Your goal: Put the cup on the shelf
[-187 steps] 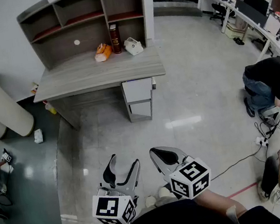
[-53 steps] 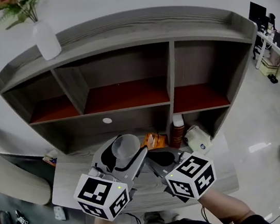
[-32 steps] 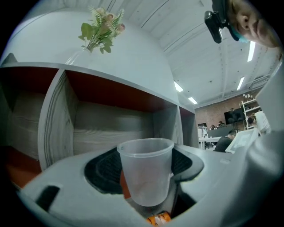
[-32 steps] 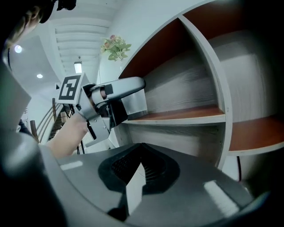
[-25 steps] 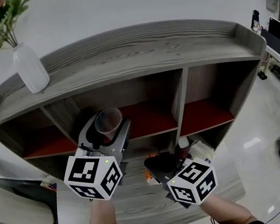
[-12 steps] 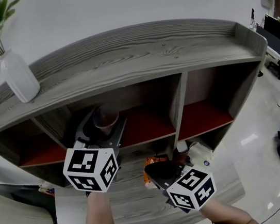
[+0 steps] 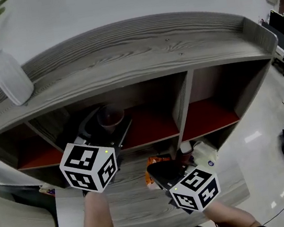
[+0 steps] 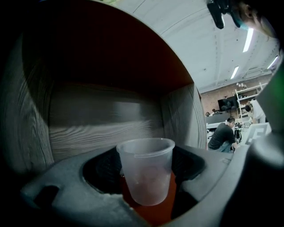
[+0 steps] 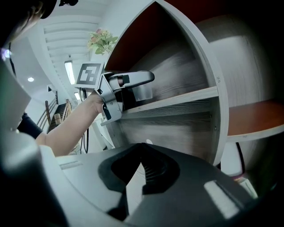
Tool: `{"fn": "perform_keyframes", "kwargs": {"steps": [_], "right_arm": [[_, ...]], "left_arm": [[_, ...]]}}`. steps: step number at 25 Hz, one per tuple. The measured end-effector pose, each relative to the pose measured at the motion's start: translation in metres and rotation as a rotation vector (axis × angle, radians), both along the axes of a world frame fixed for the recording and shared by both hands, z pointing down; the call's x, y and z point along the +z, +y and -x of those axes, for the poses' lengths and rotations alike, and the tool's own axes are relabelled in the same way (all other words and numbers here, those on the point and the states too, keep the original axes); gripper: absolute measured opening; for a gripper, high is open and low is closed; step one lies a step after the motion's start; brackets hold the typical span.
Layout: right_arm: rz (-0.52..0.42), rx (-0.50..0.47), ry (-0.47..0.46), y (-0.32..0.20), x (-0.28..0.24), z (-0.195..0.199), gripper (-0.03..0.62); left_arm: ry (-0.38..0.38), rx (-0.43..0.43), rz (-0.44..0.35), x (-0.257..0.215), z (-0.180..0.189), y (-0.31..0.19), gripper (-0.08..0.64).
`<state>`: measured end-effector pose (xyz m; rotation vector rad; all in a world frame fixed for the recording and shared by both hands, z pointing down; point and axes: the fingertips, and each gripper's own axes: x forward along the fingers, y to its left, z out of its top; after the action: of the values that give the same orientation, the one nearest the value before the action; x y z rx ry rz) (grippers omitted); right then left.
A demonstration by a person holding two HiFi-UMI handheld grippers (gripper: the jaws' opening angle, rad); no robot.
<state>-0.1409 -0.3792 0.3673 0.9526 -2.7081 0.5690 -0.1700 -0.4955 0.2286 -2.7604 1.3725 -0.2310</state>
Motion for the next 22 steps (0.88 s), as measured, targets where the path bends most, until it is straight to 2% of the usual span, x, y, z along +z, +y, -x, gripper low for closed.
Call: {"fn": "perform_keyframes", "kwargs": {"steps": [4,10,22], "right_arm": [[0.000,0.018,-0.009,-0.003,0.000,-0.006,0.000],[-0.007,0.019,-0.019,-0.002,-0.002,-0.010,0.000],[-0.018,0.003,-0.035,0.012,-0.004,-0.011,0.000]], "left_arm": [[0.020,0.024,0.023,0.000,-0.001,0.000,0.339],[0.004,0.002,0.018,0.001,0.002,0.002,0.382],[0.048,-0.065,-0.062,-0.014,0.012,0.031,0.399]]}}
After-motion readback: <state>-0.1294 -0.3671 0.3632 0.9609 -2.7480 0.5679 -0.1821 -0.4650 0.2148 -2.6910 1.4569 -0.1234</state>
